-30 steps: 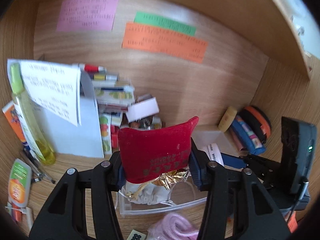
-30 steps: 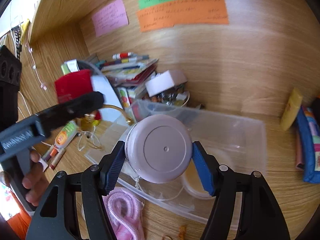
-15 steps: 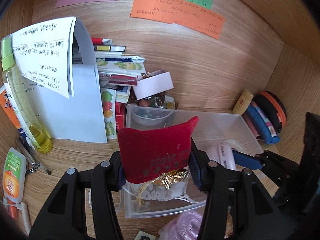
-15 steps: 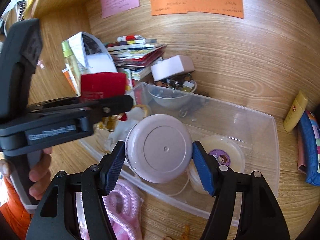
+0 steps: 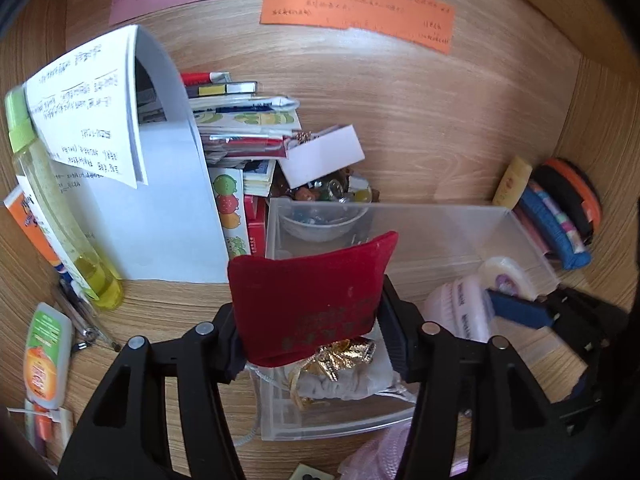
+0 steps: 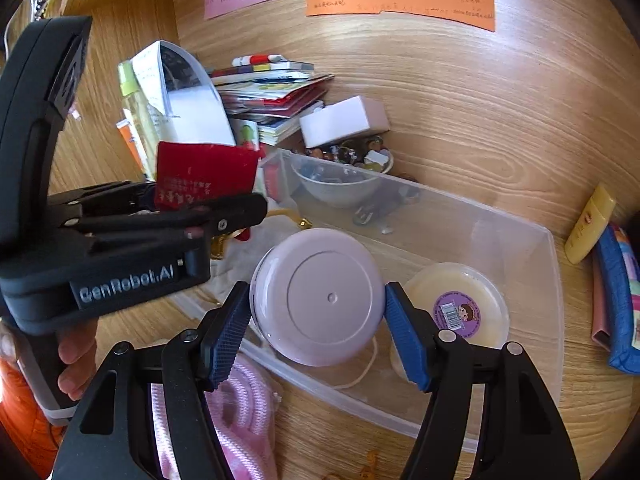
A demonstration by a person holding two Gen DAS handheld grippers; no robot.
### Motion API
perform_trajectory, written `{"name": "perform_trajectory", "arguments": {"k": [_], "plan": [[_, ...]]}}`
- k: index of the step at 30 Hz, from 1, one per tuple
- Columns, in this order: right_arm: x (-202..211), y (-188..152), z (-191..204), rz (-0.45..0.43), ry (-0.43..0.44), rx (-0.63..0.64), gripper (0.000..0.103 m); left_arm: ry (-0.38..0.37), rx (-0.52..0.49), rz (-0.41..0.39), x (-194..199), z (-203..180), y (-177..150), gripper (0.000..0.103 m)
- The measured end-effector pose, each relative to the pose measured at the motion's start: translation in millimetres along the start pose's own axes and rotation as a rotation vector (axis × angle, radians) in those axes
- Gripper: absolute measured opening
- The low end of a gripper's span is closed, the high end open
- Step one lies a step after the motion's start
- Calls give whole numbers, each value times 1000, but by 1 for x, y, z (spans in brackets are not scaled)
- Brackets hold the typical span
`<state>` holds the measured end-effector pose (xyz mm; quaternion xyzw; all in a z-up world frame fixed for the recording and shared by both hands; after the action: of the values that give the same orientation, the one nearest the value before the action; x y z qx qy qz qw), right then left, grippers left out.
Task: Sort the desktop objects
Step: 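Carry the red pouch with the left tool while the right carries the pink compact, then open both tools and withdraw from the clear box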
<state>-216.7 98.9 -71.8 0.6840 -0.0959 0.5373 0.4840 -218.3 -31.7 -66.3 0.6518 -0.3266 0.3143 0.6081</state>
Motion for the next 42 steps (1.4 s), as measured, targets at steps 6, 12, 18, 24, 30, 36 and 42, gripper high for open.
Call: {"name": "perform_trajectory", "arguments": {"k": [6,12,18,24,30,36,42], "plan": [[-1,2,-11,2,-60,-23,64,36,-9,54,-18,1,-2,57],[-3,2,-12,2,-82,-17,64,57,6,94,-31,6,-6,73],[-4,1,-11,-9,-90,-13,64,70,22,86,-30,10,-7,87],[-4,-1,-11,-8,-84,-11,66,74,14,76,-25,11,-8,91],[-3,0,-9,-13,-72,-8,66,53,17,49,-14,11,-5,92],[5,0,-7,-45,-71,7,71,20,36,3,-2,13,0,96],[18,2,-7,-80,-72,18,73,20,36,-33,9,12,4,96]]}}
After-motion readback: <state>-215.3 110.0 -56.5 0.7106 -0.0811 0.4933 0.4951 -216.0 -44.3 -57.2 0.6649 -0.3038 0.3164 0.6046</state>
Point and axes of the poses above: each gripper's, at about its wrist camera, not at the fingertips, and x roughly against the way its jaws point, z to its left, y to its top, the point moved 5 cm from there along -x, roughly the way its jaws point, and after that the axes turned 13 degrees about z, right-handed, at the moved point
